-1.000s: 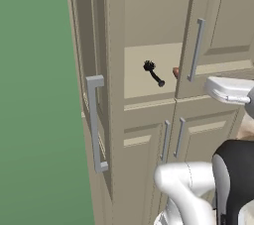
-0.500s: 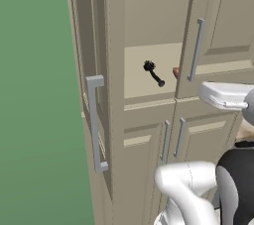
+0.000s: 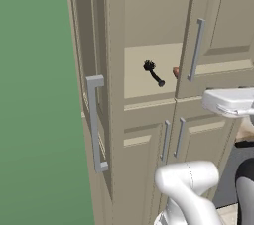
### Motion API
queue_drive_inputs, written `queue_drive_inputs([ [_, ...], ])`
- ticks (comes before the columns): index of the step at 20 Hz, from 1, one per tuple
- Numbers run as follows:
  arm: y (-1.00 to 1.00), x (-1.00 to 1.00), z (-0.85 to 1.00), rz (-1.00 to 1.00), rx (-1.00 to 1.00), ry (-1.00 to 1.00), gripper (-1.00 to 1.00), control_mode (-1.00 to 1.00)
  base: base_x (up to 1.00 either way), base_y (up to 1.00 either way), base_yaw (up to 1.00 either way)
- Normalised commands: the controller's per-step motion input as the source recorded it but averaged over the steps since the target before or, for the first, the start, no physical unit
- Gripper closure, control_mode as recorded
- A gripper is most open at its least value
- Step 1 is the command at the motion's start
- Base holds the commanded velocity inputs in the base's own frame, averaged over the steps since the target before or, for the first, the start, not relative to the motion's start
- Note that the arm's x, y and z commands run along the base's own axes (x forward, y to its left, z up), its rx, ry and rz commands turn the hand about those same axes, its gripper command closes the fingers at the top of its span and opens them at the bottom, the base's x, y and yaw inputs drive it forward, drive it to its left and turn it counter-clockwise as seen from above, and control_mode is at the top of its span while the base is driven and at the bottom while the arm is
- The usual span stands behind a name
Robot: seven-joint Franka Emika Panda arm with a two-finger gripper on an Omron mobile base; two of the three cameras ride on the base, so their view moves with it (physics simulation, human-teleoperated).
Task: Pick up the dish brush and bar soap from the sink, and place them back in the cabinet, and close the cabinet doors.
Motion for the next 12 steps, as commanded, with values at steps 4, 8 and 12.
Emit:
queue_drive_inputs([
  [4, 0.25, -0.22, -0.28, 0.09, 0.0, -0.11, -1.0, -1.0, 0.0, 0.0, 0.0],
  [8, 0.22, -0.23, -0.21, 0.06, 0.0, -0.09, -1.0, -1.0, 0.0, 0.0, 0.0],
  [12, 0.29, -0.14, -0.18, 0.02, 0.0, -0.06, -1.0, -1.0, 0.0, 0.0, 0.0],
])
